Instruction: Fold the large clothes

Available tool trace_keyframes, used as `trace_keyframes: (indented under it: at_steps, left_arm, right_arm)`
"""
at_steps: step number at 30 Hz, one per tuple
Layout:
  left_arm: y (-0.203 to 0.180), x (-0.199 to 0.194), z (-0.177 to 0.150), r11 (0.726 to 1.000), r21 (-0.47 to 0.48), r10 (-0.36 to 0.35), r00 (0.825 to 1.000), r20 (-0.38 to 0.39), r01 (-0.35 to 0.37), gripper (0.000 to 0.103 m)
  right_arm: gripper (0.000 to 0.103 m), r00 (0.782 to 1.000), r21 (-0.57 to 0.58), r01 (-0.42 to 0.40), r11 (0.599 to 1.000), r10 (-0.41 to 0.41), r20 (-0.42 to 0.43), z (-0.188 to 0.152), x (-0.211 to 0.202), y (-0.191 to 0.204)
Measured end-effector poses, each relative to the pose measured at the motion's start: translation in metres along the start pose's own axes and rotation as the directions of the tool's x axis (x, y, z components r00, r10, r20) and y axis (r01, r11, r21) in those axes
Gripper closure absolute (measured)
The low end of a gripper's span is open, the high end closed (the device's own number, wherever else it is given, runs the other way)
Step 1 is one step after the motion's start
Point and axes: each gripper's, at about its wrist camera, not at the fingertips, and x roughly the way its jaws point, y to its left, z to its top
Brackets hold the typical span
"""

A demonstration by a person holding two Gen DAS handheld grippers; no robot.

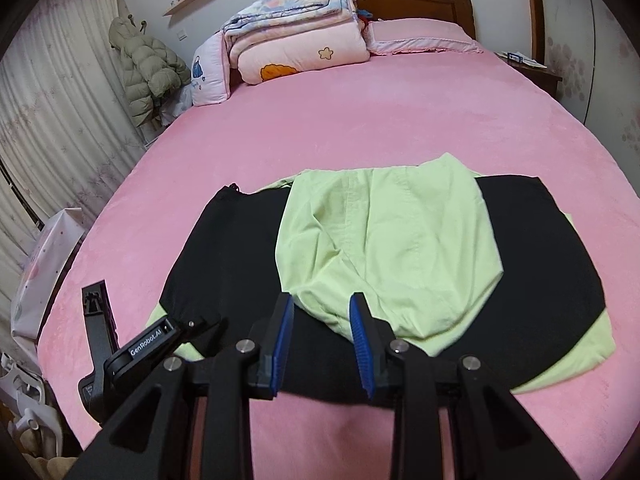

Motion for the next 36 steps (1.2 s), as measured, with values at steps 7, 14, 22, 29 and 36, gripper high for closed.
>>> trace_keyframes:
  at_steps: [7, 14, 22, 29, 36]
  left_arm:
    - [-0.006, 0.016, 0.036, 1.0, 0.0, -0.028, 1.0, 0.002, 0.028, 0.074]
    - [-0.056, -0.011, 0.036, 0.974, 0.228, 0.002, 1.0, 0.021, -0.007, 0.095]
    - [-0.142, -0.034, 0.009, 0.836, 0.549, -0.041, 0.995, 0.087, -0.014, 0.097]
    - [-0.214, -0.044, -0.043, 0.711, 0.703, -0.109, 0.988, 0.112, -0.001, 0.097]
    - [-0.29, -0.03, -0.11, 0.569, 0.821, -0.16, 0.986, 0.055, 0.047, 0.096]
  right_arm:
    - [0.074, 0.997, 0.007, 0.076, 0.997, -0.076, 0.007, 0.022, 0.034, 0.002]
    - [0.085, 0.982, -0.008, 0.186, 0.983, -0.186, -0.028, 0.029, 0.071, -0.015]
    - [0.096, 0.979, -0.009, 0.144, 0.99, -0.143, -0.145, -0.018, 0.115, -0.037]
    - [0.097, 0.991, 0.131, 0.0, 0.991, 0.018, -0.132, -0.023, 0.11, -0.07]
    - [0.096, 0.988, 0.272, -0.129, 0.954, 0.147, -0.047, -0.019, 0.038, -0.139]
